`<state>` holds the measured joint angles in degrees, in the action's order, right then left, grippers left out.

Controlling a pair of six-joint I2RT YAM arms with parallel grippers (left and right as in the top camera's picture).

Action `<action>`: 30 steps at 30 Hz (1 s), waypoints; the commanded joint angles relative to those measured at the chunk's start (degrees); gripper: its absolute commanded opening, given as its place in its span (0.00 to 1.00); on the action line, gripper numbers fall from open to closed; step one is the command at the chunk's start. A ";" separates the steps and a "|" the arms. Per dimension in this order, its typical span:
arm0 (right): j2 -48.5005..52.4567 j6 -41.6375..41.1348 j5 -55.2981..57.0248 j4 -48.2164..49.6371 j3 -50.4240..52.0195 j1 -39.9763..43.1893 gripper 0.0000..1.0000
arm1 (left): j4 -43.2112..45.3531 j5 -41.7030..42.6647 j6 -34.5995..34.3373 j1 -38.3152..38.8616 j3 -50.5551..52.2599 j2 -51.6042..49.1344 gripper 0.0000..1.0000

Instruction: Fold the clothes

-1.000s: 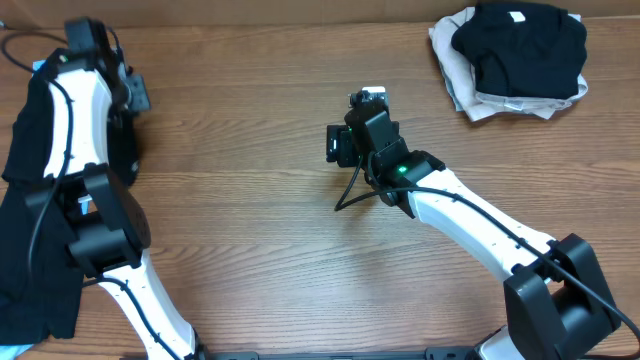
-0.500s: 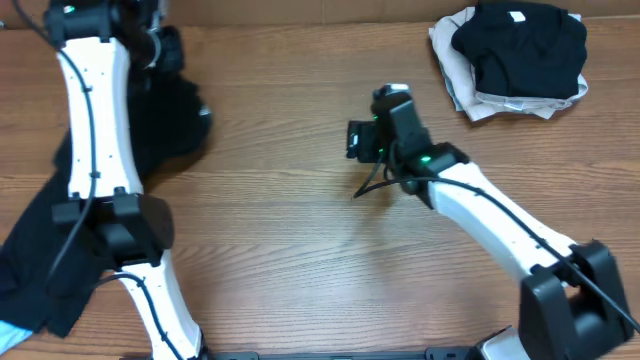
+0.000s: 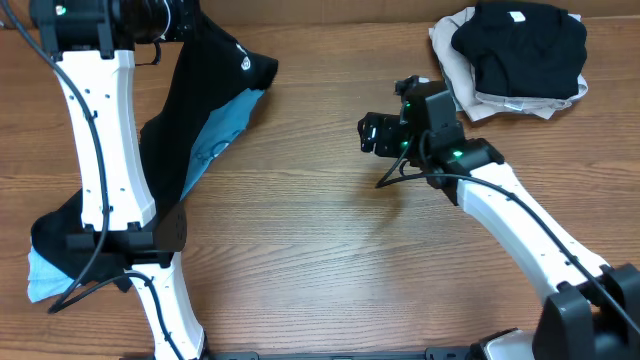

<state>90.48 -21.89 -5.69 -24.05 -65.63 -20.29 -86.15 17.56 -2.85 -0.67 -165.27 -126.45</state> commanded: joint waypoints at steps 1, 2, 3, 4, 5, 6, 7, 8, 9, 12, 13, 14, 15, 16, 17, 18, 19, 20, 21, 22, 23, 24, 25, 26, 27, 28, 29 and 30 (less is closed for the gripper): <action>-6.19 -0.96 -3.80 -0.90 -1.66 3.19 0.87 | -0.46 3.48 0.17 1.46 -7.61 1.05 0.04; -6.93 -1.16 -4.31 -1.38 -1.66 3.85 0.87 | -0.46 3.54 0.09 1.55 -9.01 1.44 0.04; -7.74 -1.20 -4.90 -1.88 -1.66 4.59 0.87 | -0.33 3.72 0.07 1.70 -10.38 1.86 0.04; -8.28 -1.60 -5.01 -2.34 -1.66 5.14 0.88 | -0.09 4.42 0.07 1.79 -11.82 2.54 0.04; -8.79 -1.99 -4.96 -2.78 -1.66 5.60 0.88 | 0.13 5.01 0.07 1.84 -12.74 2.99 0.04; -9.16 -1.97 -4.96 -3.17 -1.66 5.99 0.88 | 0.50 5.95 0.04 1.88 -13.66 3.69 0.04; -9.46 -1.99 -4.94 -3.58 -1.66 6.56 0.88 | 1.05 8.07 0.02 2.01 -14.56 4.98 0.04; -9.49 -1.99 -4.94 -3.69 -1.66 6.80 0.88 | 1.14 9.33 0.02 2.27 -14.58 5.66 0.04; -9.49 -2.10 -4.96 -3.74 -1.66 7.06 0.88 | 1.07 10.21 0.04 2.58 -14.56 6.03 0.04; -9.51 -2.23 -6.08 -3.78 -1.66 8.15 0.88 | -0.07 12.33 0.09 4.39 -14.47 6.19 0.04; -9.60 -2.32 -6.75 -3.78 -1.66 8.63 0.88 | -0.61 12.61 0.11 5.73 -14.16 5.90 0.04; -9.73 -2.40 -7.48 -3.80 -1.66 9.29 0.88 | -0.92 12.57 0.13 6.86 -13.79 5.81 0.04; -9.88 -2.40 -8.04 -3.93 -1.66 9.94 0.88 | -1.01 12.52 0.37 8.22 -13.00 5.64 0.04; -10.23 -2.40 -8.59 -4.15 -1.66 10.80 0.88 | -0.98 12.50 0.79 9.64 -12.11 5.60 0.04; -10.56 -2.43 -8.66 -4.46 -1.66 11.54 0.88 | -0.83 12.35 1.11 11.30 -10.93 5.57 0.04; -11.02 -2.40 -8.76 -4.87 -1.66 12.39 0.88 | -0.70 11.74 1.16 12.85 -9.81 5.44 0.04; -11.43 -2.40 -8.79 -5.31 -1.66 13.22 0.89 | -0.57 10.56 1.16 14.64 -8.46 5.35 0.04; -11.91 -2.38 -8.81 -5.90 -1.66 14.23 0.90 | -0.42 9.14 1.16 16.35 -7.08 5.27 0.04; -12.35 -2.38 -8.81 -6.54 -1.66 15.19 0.91 | -0.37 7.65 1.14 17.84 -5.70 5.18 0.04; -12.83 -2.38 -8.98 -7.37 -1.66 16.35 0.91 | -0.28 5.70 1.16 19.69 -3.82 5.03 0.04; -13.16 -2.38 -9.16 -8.07 -1.66 17.33 0.91 | -0.17 4.20 1.16 21.07 -2.32 4.94 0.04; -13.51 -2.34 -9.55 -8.94 -1.66 18.49 0.91 | -0.02 2.60 1.14 22.47 -0.46 4.85 0.04; -13.70 -2.32 -9.70 -9.66 -1.66 19.43 0.91 | 0.44 1.36 1.14 23.63 1.44 4.79 0.04; -13.88 -2.14 -9.68 -11.26 -1.66 21.27 0.91 | 2.34 -0.31 1.14 25.86 6.27 4.66 0.04; -13.88 -2.14 -9.68 -11.98 -1.66 22.14 0.91 | 3.67 -0.17 1.14 26.62 8.61 4.63 0.04; -13.88 -2.14 -9.68 -12.52 -1.66 22.86 0.91 | 5.14 -0.15 1.11 27.21 10.91 4.61 0.04; -13.88 -2.14 -9.68 -13.07 -1.66 23.69 0.91 | 7.19 -0.09 1.07 27.85 13.70 4.61 0.04; -13.88 -2.14 -9.68 -13.42 -1.66 24.30 0.91 | 8.90 0.02 0.90 28.30 15.91 4.61 0.04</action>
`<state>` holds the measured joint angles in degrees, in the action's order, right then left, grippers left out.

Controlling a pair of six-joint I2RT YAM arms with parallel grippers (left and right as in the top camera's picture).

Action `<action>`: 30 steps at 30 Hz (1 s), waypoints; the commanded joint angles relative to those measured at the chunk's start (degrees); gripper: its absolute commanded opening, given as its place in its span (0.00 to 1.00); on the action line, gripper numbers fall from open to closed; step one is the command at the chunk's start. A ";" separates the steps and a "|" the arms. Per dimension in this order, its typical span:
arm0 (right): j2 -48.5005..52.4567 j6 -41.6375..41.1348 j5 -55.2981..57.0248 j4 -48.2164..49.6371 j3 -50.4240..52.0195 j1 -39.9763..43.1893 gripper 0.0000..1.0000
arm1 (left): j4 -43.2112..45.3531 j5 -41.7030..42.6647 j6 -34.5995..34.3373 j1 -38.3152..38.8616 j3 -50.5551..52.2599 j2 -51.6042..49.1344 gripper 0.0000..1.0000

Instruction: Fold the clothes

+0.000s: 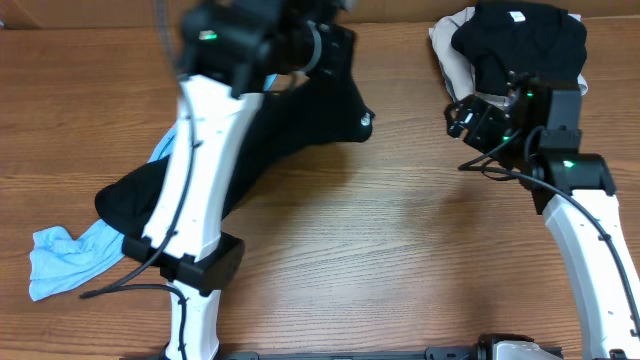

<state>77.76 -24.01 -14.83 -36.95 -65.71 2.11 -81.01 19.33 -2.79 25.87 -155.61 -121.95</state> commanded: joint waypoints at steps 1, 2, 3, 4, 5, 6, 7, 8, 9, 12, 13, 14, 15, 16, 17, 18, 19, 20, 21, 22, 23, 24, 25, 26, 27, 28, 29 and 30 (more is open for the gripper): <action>-1.16 -0.02 -0.57 -0.79 -1.57 2.54 0.91 | 5.42 -1.73 0.79 2.23 8.33 0.11 0.04; -1.16 -0.02 -0.57 -0.94 -1.57 2.99 0.91 | 7.48 -1.75 0.66 2.71 10.78 0.11 0.04; -1.16 -0.02 -0.57 -1.14 -1.57 3.37 0.91 | 9.31 -1.73 0.66 3.08 12.74 0.11 0.04; -1.16 -0.02 -0.52 -1.33 -1.57 3.67 0.91 | 11.04 -1.75 0.66 3.45 14.60 0.11 0.05; -1.16 -0.02 -0.52 -1.36 -1.57 3.85 0.91 | 12.85 -1.73 0.63 3.80 16.44 0.11 0.09; -1.16 -0.02 -0.52 -1.40 -1.57 4.04 0.92 | 14.84 -1.73 0.66 4.17 18.36 0.11 0.25; -1.16 0.00 -0.48 -1.40 -1.57 4.04 0.92 | 15.80 -1.73 0.66 4.39 19.26 0.11 0.34; -1.16 -0.02 -0.48 -1.40 -1.57 4.04 0.92 | 17.03 -1.75 0.68 4.66 20.28 0.11 0.56; -1.16 -0.02 -0.52 -1.38 -1.57 4.04 0.92 | 17.75 -1.92 1.20 4.72 20.81 0.11 0.75; -1.16 -0.02 -0.52 -1.53 -1.55 4.02 0.93 | 19.06 -4.83 2.58 4.04 20.76 0.13 1.00; -1.16 -0.02 -0.50 -1.60 -1.55 4.02 0.93 | 19.52 -6.40 2.58 3.28 20.41 0.13 1.00; -1.16 0.00 -0.50 -1.75 -1.55 4.02 0.93 | 20.06 -7.63 2.56 2.36 20.26 0.13 1.00; -1.14 -0.02 -0.55 -1.84 -1.55 4.02 0.93 | 20.59 -8.52 2.60 1.33 20.24 0.13 1.00; -1.14 -0.02 -0.52 -1.97 -1.55 4.02 0.93 | 21.24 -10.12 2.64 -0.02 20.24 0.13 1.00; -1.14 -0.02 -0.52 -2.08 -1.53 4.02 0.93 | 21.66 -11.56 2.82 -1.20 20.31 0.11 1.00; -1.14 -0.02 -0.52 -2.19 -1.53 4.00 0.93 | 22.32 -12.79 3.87 -2.64 20.57 0.09 1.00; -1.14 -0.02 -0.52 -2.19 -1.53 4.00 0.93 | 22.86 -13.40 5.86 -4.07 20.81 0.07 1.00; -1.14 -0.02 -0.52 -2.19 -1.53 4.00 0.93 | 23.37 -13.99 7.48 -5.18 21.03 -0.13 1.00; -1.14 -0.02 -0.55 -2.16 -1.53 3.98 0.93 | 23.85 -14.82 9.01 -6.43 21.16 -0.39 1.00; -1.14 -0.02 -0.55 -2.16 -1.53 3.96 0.93 | 24.30 -15.82 9.84 -7.48 21.29 -0.87 1.00; -1.14 -0.04 -0.55 -2.19 -1.53 3.96 0.93 | 24.65 -16.94 10.54 -8.57 21.29 -1.57 1.00; -1.14 -0.04 -0.76 -2.19 -1.49 3.96 0.93 | 25.00 -18.45 10.56 -10.23 21.29 -2.86 1.00; -1.14 -0.07 -0.76 -2.21 -1.49 3.96 0.93 | 25.16 -18.67 10.78 -11.32 21.31 -3.85 0.98; -1.14 -0.07 -0.74 -2.21 -1.46 3.96 0.93 | 25.16 -18.67 10.75 -12.37 21.31 -4.94 0.93; -1.14 -0.04 -0.74 -2.21 -1.42 3.96 0.93 | 25.14 -18.47 10.75 -13.18 21.31 -5.95 0.87; -1.14 -0.04 -0.72 -2.19 -1.42 3.96 0.93 | 25.14 -18.21 10.73 -13.99 21.31 -7.02 0.81; -1.14 -0.04 -0.72 -2.16 -1.42 3.96 0.93 | 25.16 -18.18 10.71 -14.71 21.31 -8.15 0.75; -1.14 -0.04 -0.72 -2.16 -1.42 3.96 0.93 | 25.18 -18.21 10.73 -15.41 21.31 -9.53 0.64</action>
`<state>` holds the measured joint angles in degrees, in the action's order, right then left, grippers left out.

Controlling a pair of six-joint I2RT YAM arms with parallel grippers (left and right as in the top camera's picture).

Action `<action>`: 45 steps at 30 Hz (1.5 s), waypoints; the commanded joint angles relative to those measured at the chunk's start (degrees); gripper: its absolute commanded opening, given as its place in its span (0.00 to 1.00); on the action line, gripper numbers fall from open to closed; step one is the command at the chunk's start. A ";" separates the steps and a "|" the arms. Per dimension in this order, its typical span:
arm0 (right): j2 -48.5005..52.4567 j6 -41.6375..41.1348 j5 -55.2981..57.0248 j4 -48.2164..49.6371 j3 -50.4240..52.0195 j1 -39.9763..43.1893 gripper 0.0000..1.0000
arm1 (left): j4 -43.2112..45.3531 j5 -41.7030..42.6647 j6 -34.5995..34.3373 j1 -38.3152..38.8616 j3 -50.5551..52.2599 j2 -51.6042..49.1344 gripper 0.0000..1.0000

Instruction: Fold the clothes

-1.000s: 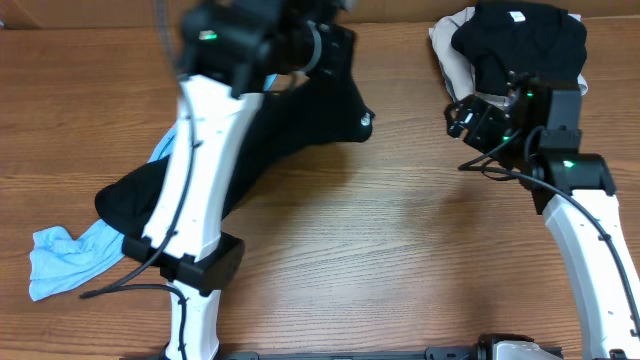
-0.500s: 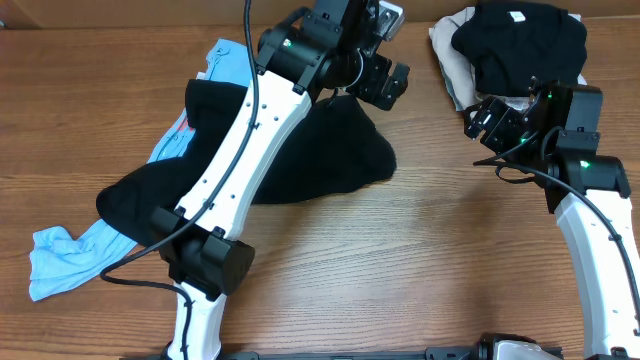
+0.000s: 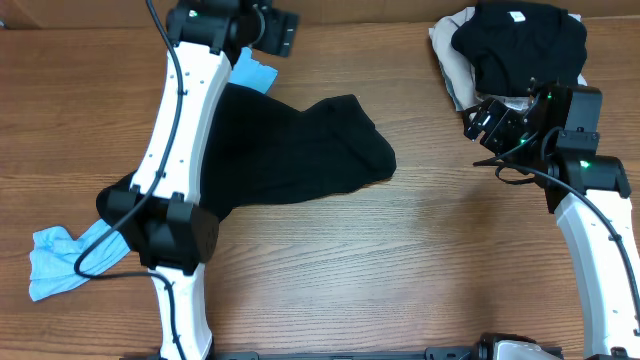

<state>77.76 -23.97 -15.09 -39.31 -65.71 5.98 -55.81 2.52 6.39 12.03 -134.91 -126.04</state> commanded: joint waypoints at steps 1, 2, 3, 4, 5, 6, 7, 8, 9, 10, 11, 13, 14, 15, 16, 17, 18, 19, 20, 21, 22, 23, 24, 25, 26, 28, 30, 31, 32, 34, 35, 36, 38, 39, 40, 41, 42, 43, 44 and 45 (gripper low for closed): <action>-1.14 -0.09 -0.46 0.22 -1.42 0.09 0.93 | 0.00 -1.42 1.55 -2.21 0.61 -7.06 0.55; -1.14 -0.09 -0.44 0.22 -1.42 0.09 0.93 | 0.00 -1.40 1.55 -2.69 0.61 -8.44 0.47; -1.14 -0.09 -0.44 0.22 -1.42 0.09 0.93 | 0.00 -1.42 1.55 -2.95 0.61 -9.64 0.34; -1.14 -0.09 -0.44 0.20 -1.42 0.09 0.93 | 0.00 -1.42 1.55 -3.23 0.61 -11.02 0.21; -1.14 -0.09 -0.44 0.17 -1.42 0.09 0.93 | 0.04 -1.42 1.55 -3.43 0.61 -12.04 0.15; -1.14 -0.07 -0.44 0.13 -1.42 0.09 0.93 | 0.26 -1.44 1.53 -3.67 0.61 -14.01 0.11; -1.14 -0.07 -0.44 0.09 -1.42 0.09 0.93 | 0.46 -1.46 1.46 -3.78 0.61 -15.13 0.10; -1.14 -0.07 -0.44 -0.02 -1.42 0.09 0.93 | 0.66 -1.53 1.31 -3.87 0.61 -16.11 0.10; -1.14 -0.07 -0.44 -0.07 -1.40 0.09 0.93 | 0.83 -1.51 1.31 -4.02 0.61 -17.29 0.09; -1.14 -0.07 -0.44 -0.09 -1.36 0.09 0.93 | 0.87 -1.51 1.29 -4.15 0.61 -18.16 0.09; -1.14 -0.07 -0.44 -0.07 -1.22 0.09 0.93 | 1.03 -1.55 1.29 -4.28 0.61 -19.12 0.09; -1.14 -0.07 -0.37 -0.07 -1.03 0.09 0.93 | 1.25 -1.62 1.16 -4.57 0.61 -20.68 0.08; -1.14 -0.07 -0.37 -0.07 -0.98 0.09 0.93 | 1.31 -1.64 1.09 -4.76 0.61 -21.18 0.07; -1.14 -0.07 -0.37 -0.07 -0.94 0.09 0.93 | 1.55 -1.64 1.09 -4.94 0.61 -21.75 0.07; -1.14 -0.07 -0.20 -0.02 -0.90 0.09 0.93 | 1.86 -1.66 1.09 -5.25 0.61 -22.40 0.07; -1.14 -0.07 0.00 -0.02 -0.90 0.09 0.93 | 2.03 -1.66 1.09 -5.49 0.61 -22.60 0.07; -1.14 -0.07 0.02 -0.02 -0.87 0.09 0.93 | 2.23 -1.66 1.09 -5.70 0.61 -22.97 0.07; -1.14 -0.07 0.00 -0.02 -0.87 0.09 0.93 | 2.56 -1.66 1.09 -5.99 0.61 -23.41 0.07; -1.14 -0.07 0.02 -0.04 -0.87 0.09 0.93 | 3.30 -2.47 1.11 -6.60 0.61 -24.50 0.07; -1.14 -0.07 0.02 -0.07 -0.87 0.09 0.93 | 3.45 -3.41 1.14 -6.95 0.63 -24.79 0.07; -1.14 -0.07 0.02 -0.09 -0.87 0.09 0.93 | 3.78 -4.39 1.09 -7.34 0.63 -25.53 0.06; -1.14 -0.07 0.02 -0.09 -0.87 0.09 0.93 | 3.82 -4.70 1.11 -7.76 0.63 -25.73 0.06; -1.14 -0.04 0.02 -0.09 -0.87 0.09 0.93 | 4.07 -4.81 1.05 -8.44 0.63 -26.38 0.06; -1.14 -0.07 0.00 -0.07 -0.87 0.09 0.93 | 4.11 -4.87 0.79 -8.98 0.63 -26.62 0.07; -1.14 -0.07 0.02 -0.07 -0.87 0.09 0.93 | 4.22 -4.87 0.48 -9.62 0.63 -27.06 0.07; -1.14 -0.07 0.02 -0.07 -0.87 0.09 0.93 | 4.15 -4.87 -0.70 -11.04 0.63 -27.39 0.07; -1.11 -0.07 0.02 -0.07 -0.87 0.09 0.93 | 3.98 -5.38 -2.40 -12.57 0.63 -27.41 0.06; -1.09 -0.07 0.02 -0.04 -0.87 0.09 0.93 | 3.98 -6.21 -4.04 -13.55 0.63 -27.41 0.06; -1.01 -0.07 0.00 -0.04 -0.87 0.09 0.93 | 3.98 -6.97 -5.46 -14.49 0.61 -27.41 0.06; -0.70 -0.07 0.00 -0.04 -0.87 0.09 0.93 | 3.93 -7.74 -7.13 -16.46 0.61 -27.41 0.06; -0.39 -0.07 0.00 -0.07 -0.87 0.09 0.93 | 3.80 -8.00 -7.28 -17.44 0.61 -27.41 0.06; -0.15 -0.07 -0.02 -0.07 -0.87 0.09 0.93 | 3.74 -8.55 -7.30 -18.43 0.61 -27.41 0.06; 0.70 -0.09 -0.07 -0.07 -0.87 0.09 0.93 | 3.63 -9.79 -7.26 -20.50 0.61 -27.41 0.07; 1.22 -0.09 -0.07 -0.04 -0.87 0.07 0.93 | 3.63 -10.56 -7.26 -21.24 0.61 -27.41 0.07; 1.75 -0.09 -0.04 -0.02 -0.87 -0.07 0.93 | 3.65 -12.07 -7.26 -22.45 0.61 -27.41 0.08; 2.47 -0.09 -0.04 0.02 -0.87 -0.28 0.93 | 3.74 -13.57 -7.26 -23.50 0.61 -27.41 0.08; 2.89 -0.09 -0.11 0.09 -0.87 -0.44 0.93 | 3.85 -14.43 -7.26 -24.22 0.61 -27.41 0.08; 3.65 -0.09 -0.26 0.17 -0.87 -0.70 0.93 | 4.07 -15.50 -7.23 -25.16 0.61 -27.41 0.08; 4.37 -0.09 -0.24 0.39 -0.87 -1.14 0.93 | 4.26 -16.59 -7.26 -26.25 0.61 -27.41 0.09; 4.94 -0.07 -0.24 0.68 -0.87 -1.57 0.93 | 4.48 -17.07 -7.19 -27.04 0.61 -27.41 0.09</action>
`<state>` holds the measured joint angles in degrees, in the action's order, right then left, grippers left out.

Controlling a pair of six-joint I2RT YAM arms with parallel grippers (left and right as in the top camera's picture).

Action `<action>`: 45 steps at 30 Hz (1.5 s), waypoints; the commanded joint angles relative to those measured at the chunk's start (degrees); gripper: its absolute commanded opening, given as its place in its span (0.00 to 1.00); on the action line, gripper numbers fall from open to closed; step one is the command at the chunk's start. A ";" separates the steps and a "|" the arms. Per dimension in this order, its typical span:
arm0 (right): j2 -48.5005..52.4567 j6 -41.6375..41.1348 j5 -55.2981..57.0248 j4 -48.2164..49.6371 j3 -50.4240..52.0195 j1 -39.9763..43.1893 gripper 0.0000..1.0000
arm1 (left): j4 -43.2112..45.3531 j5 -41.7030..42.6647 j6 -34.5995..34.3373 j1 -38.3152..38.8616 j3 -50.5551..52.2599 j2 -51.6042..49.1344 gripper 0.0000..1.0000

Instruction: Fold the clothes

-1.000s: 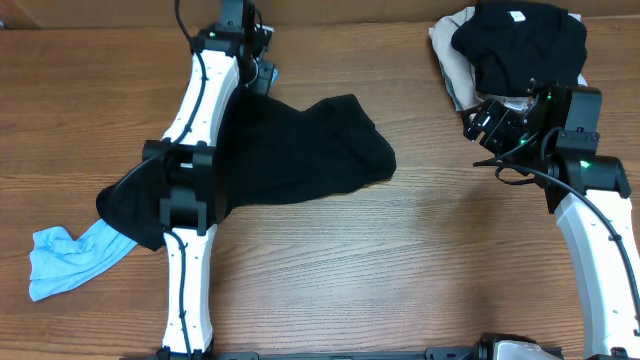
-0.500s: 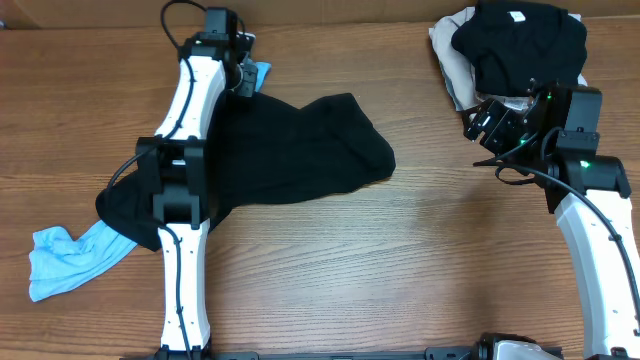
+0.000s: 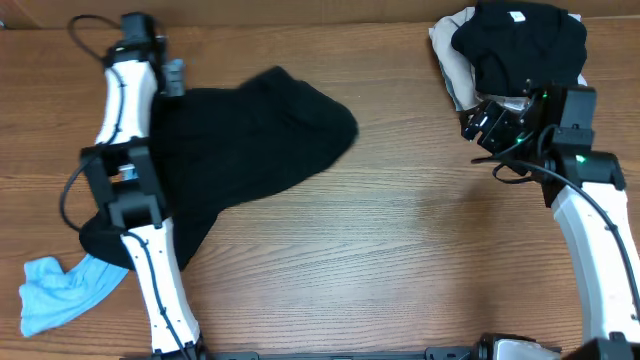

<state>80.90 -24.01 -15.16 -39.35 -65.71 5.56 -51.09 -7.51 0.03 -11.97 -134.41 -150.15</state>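
A black garment (image 3: pixel 255 140) lies loosely spread on the left half of the table, its lower left end running under my left arm. My left gripper (image 3: pixel 170 78) sits at the garment's top left edge and appears shut on the cloth there. A light blue garment (image 3: pixel 55 292) lies crumpled at the near left corner. My right gripper (image 3: pixel 480 122) hovers open and empty just in front of the folded pile.
At the back right stands a pile of folded clothes, a black piece (image 3: pixel 520 45) on top of a beige one (image 3: pixel 448 45). The left arm's white links (image 3: pixel 120 120) lie over the garment's left side. The wooden table (image 3: pixel 400 260) runs between the two arms.
My left gripper has moved from the back centre-left to the far left back corner. The black garment has shifted left with it. The blue cloth at the back is gone. The right arm barely moved.
My left gripper first held the black and blue garments high at the back left while the right gripper hung open mid-table. Then the black garment was further right and the right arm back near the pile. It then lay spread, and now lies further left.
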 commanded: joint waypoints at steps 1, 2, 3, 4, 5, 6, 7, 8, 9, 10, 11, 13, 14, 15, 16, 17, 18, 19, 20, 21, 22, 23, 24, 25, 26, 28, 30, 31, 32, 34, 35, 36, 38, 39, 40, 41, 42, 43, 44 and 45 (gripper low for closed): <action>2.58 -0.02 -0.17 1.22 -0.87 -1.81 0.93 | 0.09 -7.43 -0.83 -3.87 0.11 -3.30 0.09; 3.19 -0.02 -0.17 1.70 -0.87 -2.38 0.93 | 0.39 -7.65 -0.83 -4.76 0.11 -3.30 0.09; 3.78 -0.02 -0.17 2.27 -0.87 -3.06 0.93 | 0.61 -7.69 -0.83 -5.46 0.11 -3.30 0.11; 4.35 0.00 -0.17 2.97 -0.87 -3.82 0.93 | 0.79 -7.69 -0.85 -6.16 0.11 -3.30 0.11; 5.03 0.04 -0.15 3.78 -0.87 -4.90 0.93 | 1.03 -7.69 -0.85 -7.02 0.07 -3.28 0.13; 5.33 0.20 -0.13 4.31 -0.87 -5.66 0.93 | 1.05 -7.69 -0.85 -7.65 -0.02 -3.28 0.18; 5.60 0.39 0.02 4.87 -0.87 -6.45 0.93 | 1.09 -7.69 -0.85 -8.15 -0.13 -3.28 0.25; 5.77 0.42 0.07 5.44 -0.87 -7.19 0.93 | 1.07 -7.69 -0.85 -8.63 -0.28 -3.21 0.34; 5.90 0.87 0.02 6.19 -0.87 -8.00 0.93 | 1.05 -7.69 -0.85 -9.09 -0.50 -3.06 0.46; 5.90 1.46 0.04 6.73 -0.87 -8.63 0.93 | 0.98 -7.69 -0.87 -9.40 -0.74 -2.80 0.54; 5.90 1.95 0.04 7.30 -0.87 -9.33 0.94 | 0.79 -7.58 -0.94 -9.57 -1.14 -2.45 0.60; 5.90 1.92 0.04 8.48 -0.87 -10.49 0.94 | 0.26 -7.39 -1.42 -9.62 -2.12 -1.51 0.72; 5.90 1.95 0.04 9.16 -0.87 -11.10 0.94 | -0.11 -6.93 -2.32 -9.60 -2.82 -0.76 0.78; 5.90 1.95 0.04 9.57 -0.87 -11.47 0.95 | -0.50 -5.64 -2.82 -9.51 -3.50 -0.02 0.82; 5.90 1.95 0.04 10.01 -0.87 -11.85 0.94 | -0.94 -3.72 -3.13 -9.40 -4.26 0.79 0.87; 5.90 1.92 0.04 10.43 -0.87 -12.11 0.94 | -1.44 -1.29 -3.10 -9.25 -5.14 1.70 0.92; 5.90 1.92 0.04 11.08 -0.87 -12.41 0.94 | -2.01 1.03 -3.10 -9.03 -6.08 2.69 0.97; 5.90 1.90 0.04 11.76 -0.87 -12.74 0.94 | -2.78 3.37 -3.10 -8.72 -7.26 3.76 1.00; 5.90 1.90 0.02 12.22 -0.87 -12.94 0.94 | -3.91 5.60 -3.10 -8.28 -8.55 4.94 1.00; 5.90 1.90 0.02 12.66 -0.87 -13.09 0.94 | -4.94 7.21 -3.10 -7.87 -9.66 5.90 1.00; 5.90 1.90 0.04 13.03 -0.87 -13.29 0.94 | -6.10 8.85 -3.10 -7.34 -10.80 6.93 1.00; 5.90 1.90 0.02 13.46 -0.87 -13.42 0.94 | -7.28 10.38 -3.15 -6.73 -11.78 7.96 1.00; 5.90 1.90 0.02 13.86 -0.87 -13.60 0.94 | -8.31 11.41 -3.52 -6.10 -12.50 8.94 1.00; 5.90 1.88 0.04 14.29 -0.87 -13.70 0.94 | -9.35 12.57 -3.54 -5.33 -13.03 9.97 1.00; 5.90 1.90 0.02 14.71 -0.87 -13.88 0.94 | -10.43 13.70 -3.54 -4.50 -13.22 10.99 1.00; 5.90 1.90 0.04 14.93 -0.87 -13.94 0.94 | -12.46 15.93 -3.48 -2.32 -13.22 12.96 1.00; 5.90 1.90 0.09 14.86 -0.87 -13.92 0.94 | -14.67 16.65 -3.45 0.48 -13.22 14.01 1.00; 5.90 1.90 0.11 14.84 -0.87 -13.92 0.94 | -15.76 16.63 -3.39 2.14 -13.22 14.16 1.00; 5.90 1.90 0.13 14.82 -0.87 -13.88 0.94 | -16.52 16.68 -3.10 3.41 -13.22 14.16 1.00; 5.90 1.86 0.55 14.56 -0.87 -13.40 0.94 | -18.64 17.05 -1.11 7.10 -13.00 13.86 1.00; 5.90 1.86 0.52 14.34 -0.87 -13.09 0.95 | -19.69 17.03 -0.33 8.98 -13.00 13.60 1.00; 5.90 1.81 0.52 13.99 -0.87 -12.79 0.96 | -20.59 17.00 0.31 10.78 -13.00 13.33 1.00; 5.90 1.62 0.92 12.52 -0.87 -11.58 0.97 | -22.53 16.96 1.38 15.54 -13.00 12.52 1.00; 5.90 1.42 1.16 11.89 -0.87 -11.04 0.98 | -23.15 17.00 1.79 17.46 -12.96 12.13 1.00; 5.90 1.38 1.16 11.19 -0.87 -10.21 0.98 | -23.54 17.00 2.14 18.99 -12.96 11.82 1.00; 5.90 0.98 1.16 10.54 -0.87 -9.35 1.00 | -23.98 17.03 2.69 20.92 -12.96 11.45 1.00; 5.90 0.24 1.16 9.90 -0.87 -8.33 1.00 | -24.20 17.03 3.23 22.36 -12.96 11.04 1.00; 5.90 -0.33 1.09 9.20 -0.87 -6.95 1.00 | -24.55 17.03 3.85 23.89 -12.96 10.69 1.00; 5.90 -0.52 0.87 8.74 -0.87 -5.79 1.00 | -24.65 17.00 4.13 25.16 -12.96 10.27 1.00; 5.90 -0.52 0.57 8.15 -0.87 -4.33 1.00 | -24.76 17.00 4.33 26.36 -12.96 9.88 1.00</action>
<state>86.74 -23.27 -14.74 -30.35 -65.71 -2.50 -75.44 8.58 1.45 11.05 -147.44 -138.39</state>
